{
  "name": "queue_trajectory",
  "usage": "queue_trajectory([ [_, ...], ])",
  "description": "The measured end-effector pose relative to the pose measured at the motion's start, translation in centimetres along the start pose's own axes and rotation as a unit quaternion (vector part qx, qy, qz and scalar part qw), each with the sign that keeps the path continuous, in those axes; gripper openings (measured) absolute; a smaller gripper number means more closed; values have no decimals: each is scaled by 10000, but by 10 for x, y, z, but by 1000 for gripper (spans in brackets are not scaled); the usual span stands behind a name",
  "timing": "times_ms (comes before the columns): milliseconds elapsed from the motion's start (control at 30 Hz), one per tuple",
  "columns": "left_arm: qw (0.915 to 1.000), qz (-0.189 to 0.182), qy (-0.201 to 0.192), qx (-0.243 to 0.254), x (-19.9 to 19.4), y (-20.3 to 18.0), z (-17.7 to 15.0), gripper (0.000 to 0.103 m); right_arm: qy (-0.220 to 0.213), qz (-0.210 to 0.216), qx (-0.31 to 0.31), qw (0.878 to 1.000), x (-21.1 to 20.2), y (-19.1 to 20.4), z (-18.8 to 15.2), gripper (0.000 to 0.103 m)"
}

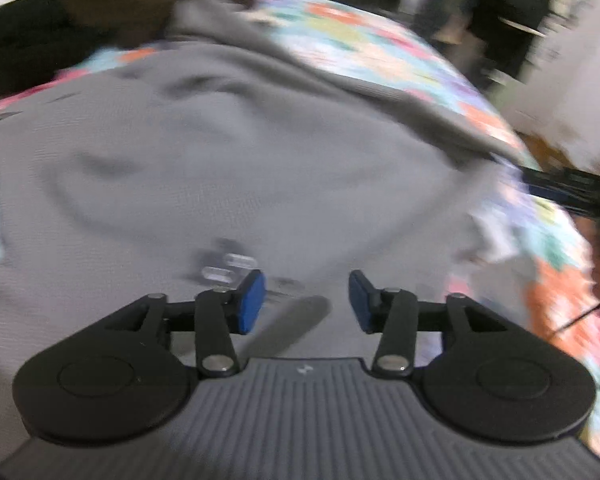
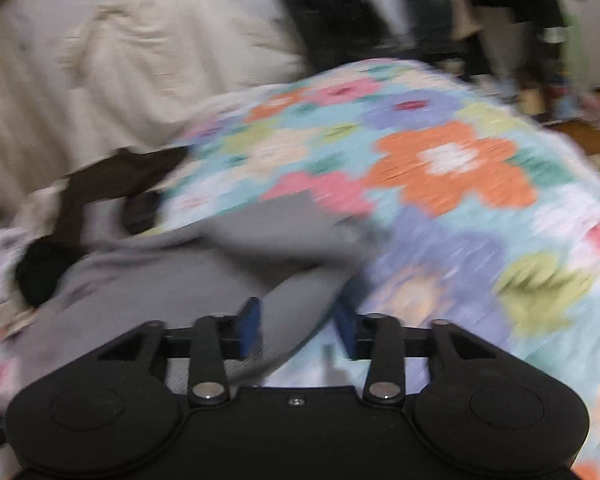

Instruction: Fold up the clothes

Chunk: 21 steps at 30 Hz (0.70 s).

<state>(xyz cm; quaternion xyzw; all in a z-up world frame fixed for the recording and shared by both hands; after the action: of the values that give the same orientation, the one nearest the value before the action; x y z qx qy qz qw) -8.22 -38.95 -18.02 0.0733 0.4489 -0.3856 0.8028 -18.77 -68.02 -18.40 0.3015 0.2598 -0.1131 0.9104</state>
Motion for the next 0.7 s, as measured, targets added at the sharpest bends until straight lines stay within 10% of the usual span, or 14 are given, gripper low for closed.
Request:
queue_trajectory([
  [100, 9983, -214, 200, 501, 0, -31, -14, 51, 478, 881, 195, 9948, 3, 29, -42, 64],
  [333, 9949, -303, 863, 423, 37, -28, -53, 56, 849, 627, -134, 9943, 53, 40, -76, 66],
  [367, 9935, -367, 1017, 344, 41, -26, -58, 56, 797, 855, 27, 9931, 59, 44, -74, 54],
  [400, 9913, -478, 1193, 266, 43, -26, -62, 54, 876, 1056, 209, 9903, 63, 50, -75, 17],
  [500, 9838, -902, 1541, -147, 31, -28, -64, 38, 772, 1595, 542, 9827, 49, 73, -71, 16],
  [700, 9815, -881, 1696, -86, 17, -29, -77, 35, 909, 667, -1291, 9852, -19, 94, -74, 15],
])
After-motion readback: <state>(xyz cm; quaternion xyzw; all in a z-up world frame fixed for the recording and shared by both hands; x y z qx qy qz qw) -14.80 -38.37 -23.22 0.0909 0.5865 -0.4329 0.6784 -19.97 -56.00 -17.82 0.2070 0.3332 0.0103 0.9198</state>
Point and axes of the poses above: each gripper's, at about its wrist camera, not at the fingertips, and x roughly the way its jaws point, y to its left, z to its top, the point moved 10 cm from there along x, roughly the way its jaws point, and after that the axes turned 6 degrees about z, right-handed, at the moved point
